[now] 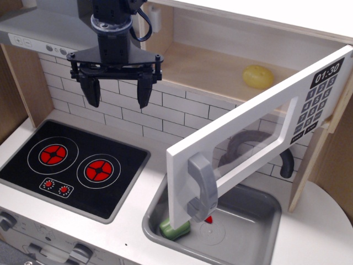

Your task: Close microwave

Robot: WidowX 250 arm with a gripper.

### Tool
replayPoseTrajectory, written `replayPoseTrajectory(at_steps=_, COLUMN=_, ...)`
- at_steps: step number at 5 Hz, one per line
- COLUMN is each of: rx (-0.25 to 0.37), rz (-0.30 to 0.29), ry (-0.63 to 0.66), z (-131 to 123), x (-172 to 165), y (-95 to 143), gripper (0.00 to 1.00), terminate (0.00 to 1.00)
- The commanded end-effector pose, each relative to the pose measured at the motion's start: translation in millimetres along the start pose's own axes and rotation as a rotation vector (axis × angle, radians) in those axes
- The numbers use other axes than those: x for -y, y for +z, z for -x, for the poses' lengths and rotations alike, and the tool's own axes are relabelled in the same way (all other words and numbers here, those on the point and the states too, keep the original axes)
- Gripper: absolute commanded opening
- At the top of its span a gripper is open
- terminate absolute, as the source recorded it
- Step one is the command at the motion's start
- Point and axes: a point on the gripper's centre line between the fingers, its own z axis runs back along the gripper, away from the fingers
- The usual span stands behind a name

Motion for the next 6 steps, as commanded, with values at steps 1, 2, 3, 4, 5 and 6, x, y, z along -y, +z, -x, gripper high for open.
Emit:
replayPoseTrajectory(at_steps=1, rx=0.000, rz=0.000, ry=0.000, z=0.0, x=0.0, y=0.0, gripper=1.00, terminate=0.00)
replayPoseTrajectory(at_steps=2, rx=-0.025, rz=0.064, ry=-0.022, z=10.1, x=30.5, y=20.7, gripper=1.00, terminate=0.00)
replayPoseTrajectory(at_steps=3, rx=-0.043, rz=0.136, ry=-0.056, z=21.8, x=56.5, y=45.4, gripper=1.00, terminate=0.00)
replayPoseTrajectory(at_steps=4, rx=-0.064, rz=0.203, ry=-0.101, z=36.4, x=82.0, y=70.7, gripper=1.00, terminate=0.00)
replayPoseTrajectory(at_steps=5, rx=-0.057, rz=0.256, ry=-0.173, z=58.5, x=102.3, y=98.8, gripper=1.00, terminate=0.00)
replayPoseTrajectory(at_steps=6, rx=-0.066, rz=0.285, ry=-0.230, z=79.8, x=115.9, y=118.8, gripper=1.00, terminate=0.00)
